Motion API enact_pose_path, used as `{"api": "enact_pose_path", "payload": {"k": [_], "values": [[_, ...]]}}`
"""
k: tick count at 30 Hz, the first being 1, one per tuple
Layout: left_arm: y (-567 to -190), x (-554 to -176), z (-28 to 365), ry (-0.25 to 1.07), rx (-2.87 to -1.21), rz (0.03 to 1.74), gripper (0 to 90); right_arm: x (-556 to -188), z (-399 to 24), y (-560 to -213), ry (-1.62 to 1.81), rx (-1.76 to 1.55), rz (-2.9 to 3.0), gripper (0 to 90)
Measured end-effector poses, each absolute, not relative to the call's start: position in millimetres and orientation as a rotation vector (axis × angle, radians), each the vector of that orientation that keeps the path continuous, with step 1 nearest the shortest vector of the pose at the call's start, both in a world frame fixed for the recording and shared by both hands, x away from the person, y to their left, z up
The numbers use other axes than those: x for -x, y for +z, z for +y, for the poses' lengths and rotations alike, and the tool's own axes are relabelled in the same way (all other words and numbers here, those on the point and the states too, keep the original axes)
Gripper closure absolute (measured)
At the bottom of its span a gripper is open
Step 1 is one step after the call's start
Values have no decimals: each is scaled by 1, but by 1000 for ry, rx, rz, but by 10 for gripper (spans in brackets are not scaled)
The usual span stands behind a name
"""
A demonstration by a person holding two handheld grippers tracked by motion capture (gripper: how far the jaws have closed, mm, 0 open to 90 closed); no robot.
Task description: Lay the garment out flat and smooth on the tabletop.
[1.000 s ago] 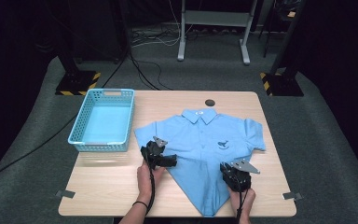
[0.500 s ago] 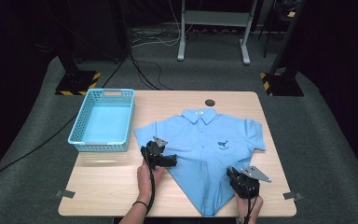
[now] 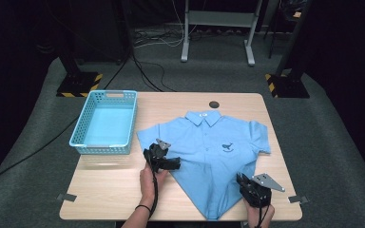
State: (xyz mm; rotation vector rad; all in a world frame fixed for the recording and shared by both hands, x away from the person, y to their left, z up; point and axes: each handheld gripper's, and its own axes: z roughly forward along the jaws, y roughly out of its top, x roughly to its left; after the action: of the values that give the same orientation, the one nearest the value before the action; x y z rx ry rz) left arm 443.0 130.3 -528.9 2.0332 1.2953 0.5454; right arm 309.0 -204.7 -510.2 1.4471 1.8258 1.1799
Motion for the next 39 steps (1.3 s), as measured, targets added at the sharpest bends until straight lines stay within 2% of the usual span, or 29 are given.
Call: {"api": "enact_pose_path", "payload": {"k": [8, 17, 25, 29, 32, 37, 39], "values": [[-529, -443, 130, 545, -2033, 1296, 9, -292, -218, -506, 1162, -1462, 1793, 787], [-529, -443, 130, 543, -2029, 1298, 8, -257, -249, -509, 1073, -1569, 1749, 778], [-529, -443, 130, 544, -2030, 1299, 9, -231, -284, -517, 932, -1684, 1732, 693], [-529, -443, 130, 548, -2029, 1300, 10, -217, -304, -520, 918, -1768, 1679, 602], [-528, -441, 131, 549, -2028, 1284, 19, -216, -308, -515, 938, -1800, 1648, 417], [-514, -428, 132, 589, -1930, 1227, 18, -248, -289, -498, 967, -1716, 1697, 165], [-507, -420, 121, 585, -1935, 1179, 21, -265, -281, -496, 958, -1705, 1737, 113]]}}
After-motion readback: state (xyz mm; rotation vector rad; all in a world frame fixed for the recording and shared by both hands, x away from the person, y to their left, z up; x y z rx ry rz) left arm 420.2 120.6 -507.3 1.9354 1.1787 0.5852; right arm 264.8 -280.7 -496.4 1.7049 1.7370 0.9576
